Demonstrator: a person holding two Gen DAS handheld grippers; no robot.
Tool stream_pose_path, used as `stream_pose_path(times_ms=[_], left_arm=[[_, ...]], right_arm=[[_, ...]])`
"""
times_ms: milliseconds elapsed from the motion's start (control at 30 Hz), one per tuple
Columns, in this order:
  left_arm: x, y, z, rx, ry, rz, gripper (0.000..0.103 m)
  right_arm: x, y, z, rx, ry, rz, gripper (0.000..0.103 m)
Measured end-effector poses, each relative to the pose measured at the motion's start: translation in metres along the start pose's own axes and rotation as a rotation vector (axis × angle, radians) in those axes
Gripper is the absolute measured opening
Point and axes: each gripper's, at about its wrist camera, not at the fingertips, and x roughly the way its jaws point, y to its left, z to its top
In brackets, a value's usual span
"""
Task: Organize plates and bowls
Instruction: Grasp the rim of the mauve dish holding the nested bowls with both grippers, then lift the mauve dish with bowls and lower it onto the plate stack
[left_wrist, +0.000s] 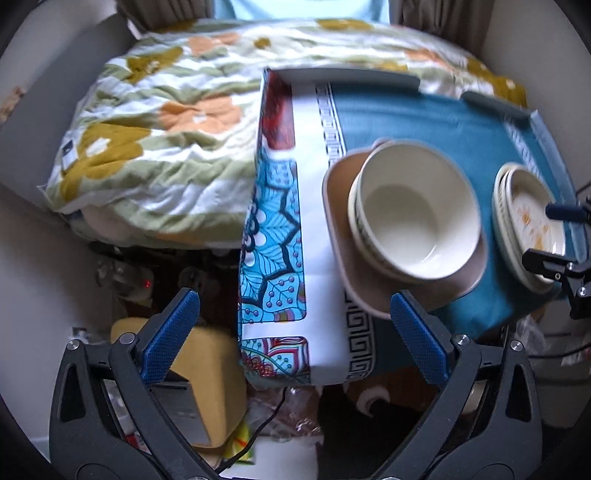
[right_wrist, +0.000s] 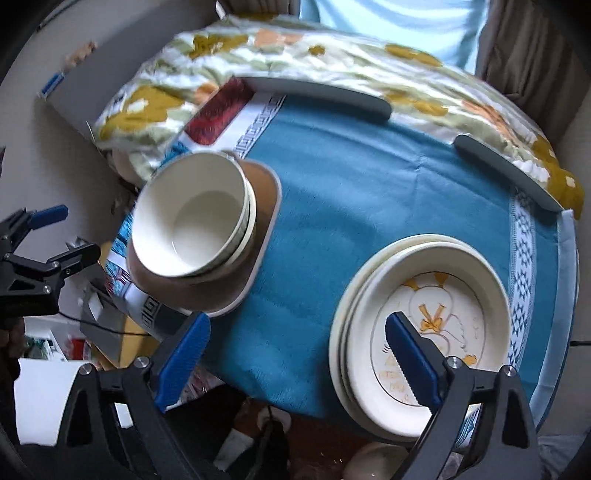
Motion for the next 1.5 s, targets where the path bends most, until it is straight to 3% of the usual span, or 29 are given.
stream_pose_path(times_ms=[100, 200, 300, 367, 433, 567, 900, 967, 1267, 1500], left_arm=[[0.014, 0.000, 0.005, 0.029, 0.023, -0.032, 0.101], [0.029, -0.001, 0.011, 0.056, 0.049, -0.046, 0.095], [0.044, -0.003, 0.017, 0.072, 0.084, -0.071, 0.086], [0.054, -0.006, 0.018, 0.088, 0.099, -0.072, 0.081], [0.063, -0.010, 0.017, 0.102, 0.110, -0.083, 0.075], [0.078, -0.014, 0.018, 0.086, 0.120, -0.159, 0.052], [0.092, -0.028, 0.022, 0.105, 0.080, -0.210, 0.011], [0.091, -0.032, 0.021, 0.121, 0.063, -0.203, 0.009], [0.083, -0.040, 0.018, 0.167, 0.018, -0.134, 0.009], [0.059, -0.042, 0.038, 0.188, -0.037, -0.101, 0.008]], right_arm=[[0.020, 0.005, 0.010, 0.006, 0.058, 0.031, 0.095], [0.040, 0.013, 0.018, -0.005, 0.112, -0.007, 0.093], [0.055, 0.015, 0.023, -0.013, 0.159, -0.021, 0.078], [0.062, 0.015, 0.025, -0.011, 0.176, -0.003, 0.059], [0.069, 0.017, 0.028, -0.026, 0.178, 0.003, 0.051], [0.081, 0.024, 0.030, -0.066, 0.155, 0.024, 0.034], [0.095, 0.026, 0.019, -0.085, 0.077, 0.083, 0.020], [0.093, 0.030, 0.018, -0.108, 0.058, 0.086, 0.013], [0.084, 0.038, 0.012, -0.128, 0.009, 0.058, 0.013], [0.067, 0.031, 0.023, -0.103, -0.037, 0.059, 0.013]])
